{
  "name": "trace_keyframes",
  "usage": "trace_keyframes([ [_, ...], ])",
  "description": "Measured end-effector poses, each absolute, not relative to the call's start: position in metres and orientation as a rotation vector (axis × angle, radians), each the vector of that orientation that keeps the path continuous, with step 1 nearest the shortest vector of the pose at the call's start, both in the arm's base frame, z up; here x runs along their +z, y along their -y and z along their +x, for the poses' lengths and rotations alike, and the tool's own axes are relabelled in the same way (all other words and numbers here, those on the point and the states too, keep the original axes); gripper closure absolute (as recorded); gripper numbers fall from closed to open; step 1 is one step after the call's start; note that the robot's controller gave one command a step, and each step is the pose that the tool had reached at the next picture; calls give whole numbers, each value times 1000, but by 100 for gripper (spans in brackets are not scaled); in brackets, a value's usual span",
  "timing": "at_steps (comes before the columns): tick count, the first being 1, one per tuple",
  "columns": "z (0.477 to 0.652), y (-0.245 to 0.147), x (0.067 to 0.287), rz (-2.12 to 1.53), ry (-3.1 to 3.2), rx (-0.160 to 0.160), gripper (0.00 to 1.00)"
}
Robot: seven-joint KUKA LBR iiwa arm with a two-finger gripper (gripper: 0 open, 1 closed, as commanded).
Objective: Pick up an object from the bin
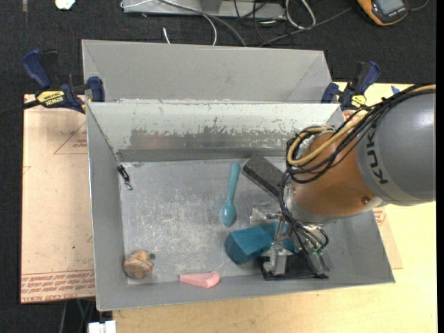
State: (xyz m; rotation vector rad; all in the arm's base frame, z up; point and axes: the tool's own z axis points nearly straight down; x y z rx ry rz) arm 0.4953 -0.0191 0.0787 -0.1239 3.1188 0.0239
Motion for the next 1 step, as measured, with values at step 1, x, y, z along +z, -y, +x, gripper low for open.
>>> trace_keyframes([
  [1, 532, 18, 69, -136, -3104, 23, 0],
])
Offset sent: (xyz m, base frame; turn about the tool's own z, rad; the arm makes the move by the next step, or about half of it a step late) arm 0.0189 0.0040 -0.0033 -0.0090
